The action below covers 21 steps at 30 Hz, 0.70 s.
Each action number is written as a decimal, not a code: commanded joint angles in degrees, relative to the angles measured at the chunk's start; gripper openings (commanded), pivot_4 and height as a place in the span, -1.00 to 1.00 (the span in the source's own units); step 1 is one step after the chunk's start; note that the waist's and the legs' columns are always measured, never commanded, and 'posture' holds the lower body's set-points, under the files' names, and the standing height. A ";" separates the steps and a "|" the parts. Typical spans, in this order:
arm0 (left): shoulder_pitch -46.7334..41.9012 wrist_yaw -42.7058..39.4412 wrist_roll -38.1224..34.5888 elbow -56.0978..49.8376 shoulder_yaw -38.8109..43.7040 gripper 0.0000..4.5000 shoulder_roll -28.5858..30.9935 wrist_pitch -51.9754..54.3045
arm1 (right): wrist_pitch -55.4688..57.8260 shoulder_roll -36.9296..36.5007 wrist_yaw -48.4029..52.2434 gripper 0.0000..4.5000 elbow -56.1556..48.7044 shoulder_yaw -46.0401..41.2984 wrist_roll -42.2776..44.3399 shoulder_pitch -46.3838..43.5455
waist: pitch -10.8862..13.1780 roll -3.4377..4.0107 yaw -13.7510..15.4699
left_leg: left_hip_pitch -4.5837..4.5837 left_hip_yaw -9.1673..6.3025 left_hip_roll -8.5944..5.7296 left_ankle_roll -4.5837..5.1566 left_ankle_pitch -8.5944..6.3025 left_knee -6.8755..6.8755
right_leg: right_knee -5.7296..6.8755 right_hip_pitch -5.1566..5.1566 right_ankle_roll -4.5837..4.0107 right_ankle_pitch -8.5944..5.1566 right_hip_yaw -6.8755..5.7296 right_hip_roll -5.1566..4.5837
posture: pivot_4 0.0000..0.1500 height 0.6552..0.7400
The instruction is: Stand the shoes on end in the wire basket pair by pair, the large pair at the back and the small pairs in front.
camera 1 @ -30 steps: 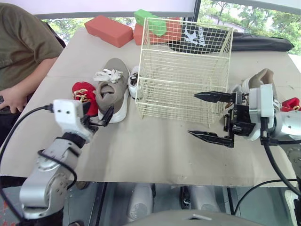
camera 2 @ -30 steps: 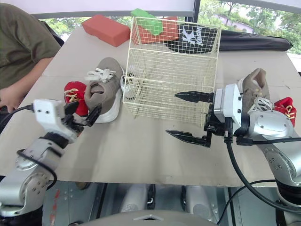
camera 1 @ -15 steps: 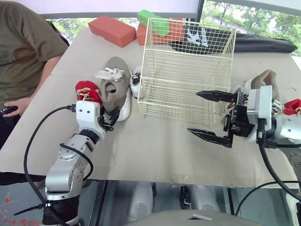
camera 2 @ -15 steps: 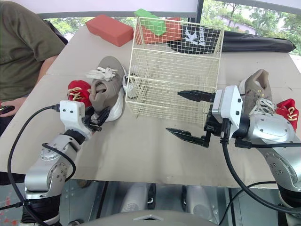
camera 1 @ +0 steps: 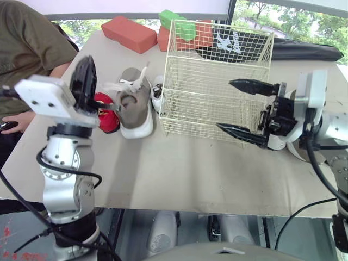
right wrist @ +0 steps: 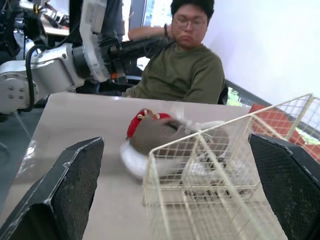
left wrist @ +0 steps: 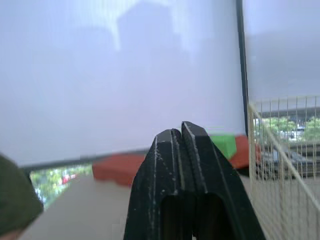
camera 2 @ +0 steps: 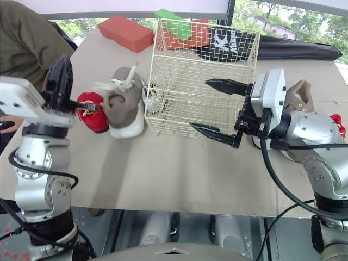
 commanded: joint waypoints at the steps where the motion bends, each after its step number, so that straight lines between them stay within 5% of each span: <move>1: 3.02 -1.32 -0.86 -1.14 -0.29 -0.99 0.01 1.58 | -0.73 -1.22 0.32 1.00 -0.25 -2.50 0.28 -0.44 | 0.00 0.00 -0.18 | 0.02 -0.02 0.00 0.00 0.00 -0.02 | -0.01 -0.01 0.01 0.00 0.04 0.00 | 1.00 1.00; 4: 8.91 -1.59 -3.29 -2.65 0.96 -0.99 -0.97 4.76 | -0.94 -1.90 0.28 1.00 -1.36 -2.33 -0.12 1.00 | 0.00 0.00 -0.45 | 0.02 -0.07 0.02 0.00 0.00 -0.07 | -0.02 -0.10 0.03 0.01 0.21 0.03 | 1.00 1.00; 9: 18.44 1.96 -4.70 -6.23 0.50 -0.01 -3.05 14.00 | 0.21 -3.34 1.21 1.00 -3.45 -3.00 2.10 3.50 | 0.02 -0.01 -0.15 | -0.05 -0.08 0.05 0.00 0.00 -0.07 | 0.01 -0.11 0.02 0.01 0.12 0.03 | 1.00 1.00; 14: 17.12 5.48 -5.05 -4.06 -1.99 0.99 -4.64 23.27 | 0.39 -5.30 3.18 1.00 -3.95 -2.86 2.80 4.70 | 0.00 -0.04 0.27 | -0.02 -0.13 0.00 0.01 -0.01 0.02 | 0.03 0.01 0.01 0.01 0.03 0.01 | 1.00 1.00; 21: 11.24 4.66 -4.62 -0.25 -5.14 0.99 -6.12 22.90 | 0.36 -6.78 3.86 1.00 -4.50 -3.44 2.90 5.58 | -0.01 -0.03 0.14 | 0.10 -0.10 -0.06 0.01 0.00 0.02 | 0.05 0.12 0.00 0.02 0.10 0.01 | 1.00 1.00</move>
